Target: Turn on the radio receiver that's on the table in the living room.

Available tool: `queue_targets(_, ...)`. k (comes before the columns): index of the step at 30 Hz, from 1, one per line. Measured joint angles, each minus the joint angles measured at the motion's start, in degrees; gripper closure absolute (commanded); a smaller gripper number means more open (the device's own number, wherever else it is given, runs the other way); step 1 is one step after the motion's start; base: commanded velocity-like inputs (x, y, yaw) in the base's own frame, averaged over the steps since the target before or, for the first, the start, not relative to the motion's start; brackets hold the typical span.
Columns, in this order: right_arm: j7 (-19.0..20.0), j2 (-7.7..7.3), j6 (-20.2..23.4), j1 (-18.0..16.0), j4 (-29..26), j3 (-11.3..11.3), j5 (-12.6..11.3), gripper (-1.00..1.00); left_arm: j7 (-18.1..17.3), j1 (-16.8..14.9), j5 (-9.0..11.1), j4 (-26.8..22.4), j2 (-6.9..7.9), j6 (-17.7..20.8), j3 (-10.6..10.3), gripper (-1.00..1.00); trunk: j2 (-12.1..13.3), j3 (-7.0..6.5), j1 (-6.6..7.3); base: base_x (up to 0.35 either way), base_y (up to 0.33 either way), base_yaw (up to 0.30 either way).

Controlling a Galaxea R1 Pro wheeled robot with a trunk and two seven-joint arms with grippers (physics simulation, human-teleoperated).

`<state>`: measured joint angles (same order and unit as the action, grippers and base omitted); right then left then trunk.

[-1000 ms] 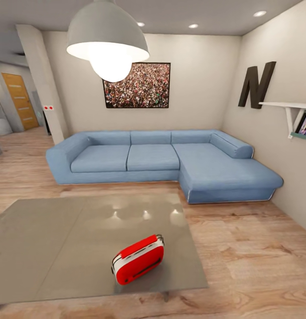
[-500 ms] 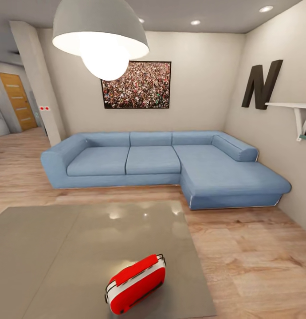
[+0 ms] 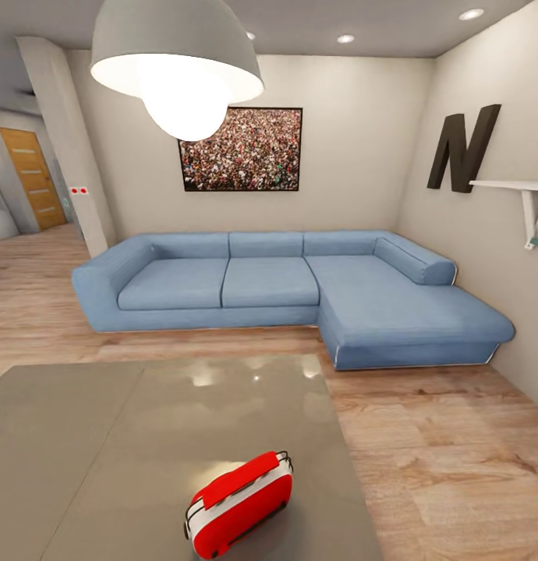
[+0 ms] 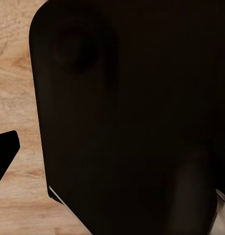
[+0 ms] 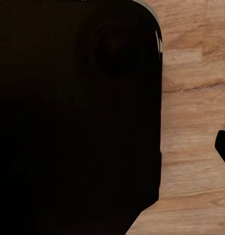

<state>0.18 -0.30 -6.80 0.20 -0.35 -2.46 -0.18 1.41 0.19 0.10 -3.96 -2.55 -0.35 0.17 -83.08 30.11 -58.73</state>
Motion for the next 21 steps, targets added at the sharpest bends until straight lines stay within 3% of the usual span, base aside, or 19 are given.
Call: queue_targets(21,0.09,-0.02,-0.03,0.01,0.04,0.00,0.00,-1.00,0.00,-0.02,0.01,0.00,0.00,0.00,0.00,-1.00,0.00,0.00,0.00,0.000,0.000,0.246)
